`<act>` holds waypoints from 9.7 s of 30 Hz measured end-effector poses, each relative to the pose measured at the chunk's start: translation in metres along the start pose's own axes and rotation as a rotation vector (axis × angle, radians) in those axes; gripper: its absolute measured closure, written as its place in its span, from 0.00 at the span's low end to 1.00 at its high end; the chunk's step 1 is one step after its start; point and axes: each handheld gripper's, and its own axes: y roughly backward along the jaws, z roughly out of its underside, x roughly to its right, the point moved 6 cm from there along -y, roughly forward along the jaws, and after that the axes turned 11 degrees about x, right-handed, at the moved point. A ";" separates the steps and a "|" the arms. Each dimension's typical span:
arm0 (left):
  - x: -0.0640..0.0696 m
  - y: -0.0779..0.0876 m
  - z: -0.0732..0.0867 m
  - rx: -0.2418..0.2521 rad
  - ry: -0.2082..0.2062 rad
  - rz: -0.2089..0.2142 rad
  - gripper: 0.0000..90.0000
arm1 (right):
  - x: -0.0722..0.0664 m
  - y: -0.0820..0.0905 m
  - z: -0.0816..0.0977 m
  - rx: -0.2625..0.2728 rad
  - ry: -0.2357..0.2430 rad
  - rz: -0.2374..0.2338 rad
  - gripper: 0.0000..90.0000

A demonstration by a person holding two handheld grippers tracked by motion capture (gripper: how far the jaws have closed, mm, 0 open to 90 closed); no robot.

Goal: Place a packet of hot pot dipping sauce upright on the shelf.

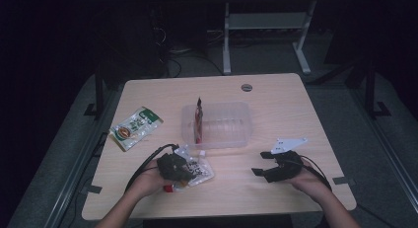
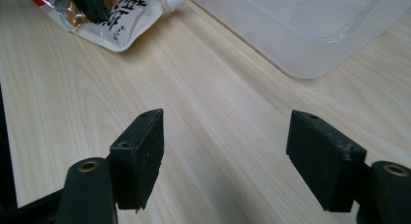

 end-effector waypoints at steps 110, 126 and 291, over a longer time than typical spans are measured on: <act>0.002 -0.012 -0.009 0.100 0.056 -0.090 1.00 | -0.058 -0.122 -0.025 -0.207 -0.184 -0.440 0.70; 0.002 -0.006 -0.008 0.115 0.054 -0.079 1.00 | -0.059 -0.124 -0.033 -0.203 -0.122 -0.456 0.99; 0.006 0.025 0.010 0.272 0.132 0.009 0.29 | 0.035 -0.111 -0.134 0.095 -0.003 -0.180 0.88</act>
